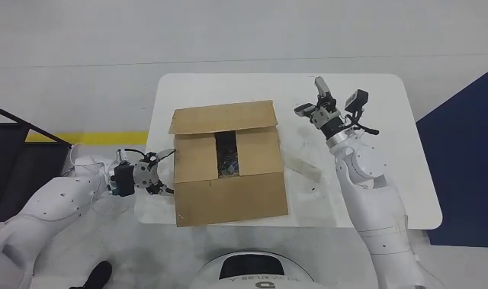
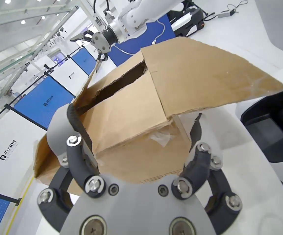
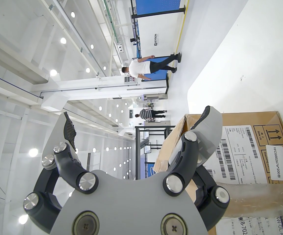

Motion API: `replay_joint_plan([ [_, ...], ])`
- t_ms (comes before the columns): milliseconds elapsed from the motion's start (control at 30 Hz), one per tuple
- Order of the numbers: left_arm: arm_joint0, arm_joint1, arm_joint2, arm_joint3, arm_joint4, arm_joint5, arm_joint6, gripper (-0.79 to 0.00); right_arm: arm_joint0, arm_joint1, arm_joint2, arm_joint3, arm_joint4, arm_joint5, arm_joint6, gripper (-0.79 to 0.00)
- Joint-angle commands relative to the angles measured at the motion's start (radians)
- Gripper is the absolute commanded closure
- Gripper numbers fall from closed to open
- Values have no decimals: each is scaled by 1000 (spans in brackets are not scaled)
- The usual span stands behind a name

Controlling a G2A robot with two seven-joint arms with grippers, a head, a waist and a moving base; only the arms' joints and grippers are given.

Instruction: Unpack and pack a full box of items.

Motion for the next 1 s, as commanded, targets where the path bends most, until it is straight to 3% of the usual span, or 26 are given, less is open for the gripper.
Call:
replay_joint_plan([
  [0,-7,0,-4,13,-37,0,0,-785,-1,0,-2,-1,4,-3,-2,-785],
  [367,-4,-27,-23,-2,-188,-3,-3,-785,-18,1,5,-20,7,-17,-12,-785],
  [633,-17,-62,-40,50,-258,-49,-70,-785,-43,3,22,-50,8,-29,-19,-785],
  [967,-26,-109,-112,100,-482,-106,-177,-785,-52,4,26,-87,2,-35,-26,-785],
])
